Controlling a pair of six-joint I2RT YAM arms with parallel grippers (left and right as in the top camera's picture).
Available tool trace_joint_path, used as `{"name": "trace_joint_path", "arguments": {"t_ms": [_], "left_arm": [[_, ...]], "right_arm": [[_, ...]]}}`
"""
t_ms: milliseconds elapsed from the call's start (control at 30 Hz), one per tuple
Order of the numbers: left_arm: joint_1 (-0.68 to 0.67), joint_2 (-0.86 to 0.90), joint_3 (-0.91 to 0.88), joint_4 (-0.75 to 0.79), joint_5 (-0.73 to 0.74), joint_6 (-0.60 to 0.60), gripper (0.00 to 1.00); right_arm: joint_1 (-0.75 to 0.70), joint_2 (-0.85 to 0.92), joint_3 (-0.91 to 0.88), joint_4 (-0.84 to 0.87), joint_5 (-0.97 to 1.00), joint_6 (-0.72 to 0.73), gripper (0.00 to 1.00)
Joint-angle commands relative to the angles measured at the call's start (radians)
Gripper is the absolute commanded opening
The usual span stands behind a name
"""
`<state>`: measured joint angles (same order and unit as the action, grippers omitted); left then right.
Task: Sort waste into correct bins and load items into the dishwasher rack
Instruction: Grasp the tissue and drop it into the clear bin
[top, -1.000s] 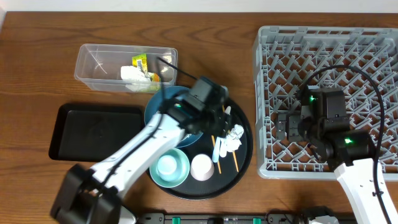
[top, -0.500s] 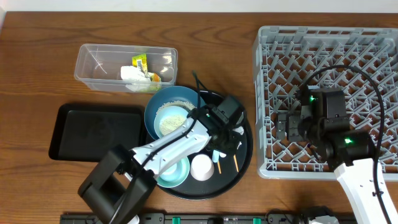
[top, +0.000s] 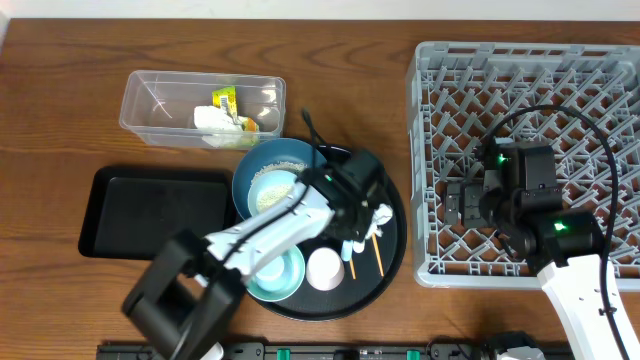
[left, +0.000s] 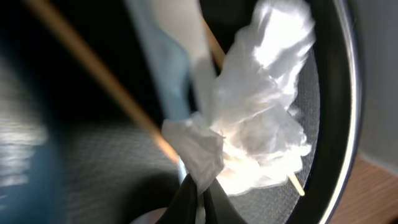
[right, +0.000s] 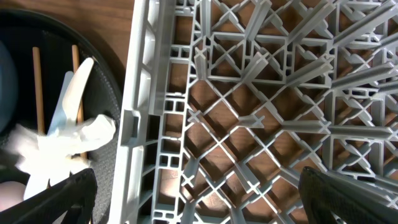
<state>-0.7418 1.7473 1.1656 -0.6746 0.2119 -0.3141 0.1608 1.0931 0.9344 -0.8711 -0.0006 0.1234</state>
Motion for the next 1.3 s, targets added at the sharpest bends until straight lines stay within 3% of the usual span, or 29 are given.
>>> {"name": "trace_joint_path", "arguments": {"t_ms": [0, 233, 467, 867, 933, 1000, 1100, 1267], "left_arm": [[0.101, -0.123, 0.108, -0.003, -0.042, 0.034, 0.06], [0.399, -0.241, 0.15, 0.096, -0.042, 0.068, 0.06], [0.647, -0.227, 0.149, 0.236, -0.042, 0.067, 0.06], [0.77, -0.108, 0.149, 0.3, -0.042, 0.067, 0.07], [0.77, -0.105, 0.149, 0.299, -0.042, 0.068, 0.26], [0.77, -0.106, 0.15, 0.3, -0.042, 0.07, 0.38], [0.77, -0.112, 0.15, 0.289, -0.042, 0.071, 0.64], [0.77, -0.156, 0.15, 0.125, -0.045, 0.071, 0.72]], "right_arm": [[0.001, -0.003, 0.016, -0.001, -0.003, 0.011, 0.99], [0.001, -0.003, 0.016, -0.001, -0.003, 0.011, 0.99], [0.001, -0.003, 0.016, 0.0, -0.003, 0.011, 0.99], [0.001, -0.003, 0.016, -0.001, -0.004, 0.011, 0.99], [0.001, -0.003, 0.016, -0.001, -0.004, 0.011, 0.99], [0.002, -0.003, 0.016, -0.001, -0.004, 0.011, 0.99], [0.002, -0.003, 0.016, 0.0, -0.028, 0.011, 0.99], [0.002, -0.003, 0.016, 0.0, -0.107, 0.011, 0.99]]}}
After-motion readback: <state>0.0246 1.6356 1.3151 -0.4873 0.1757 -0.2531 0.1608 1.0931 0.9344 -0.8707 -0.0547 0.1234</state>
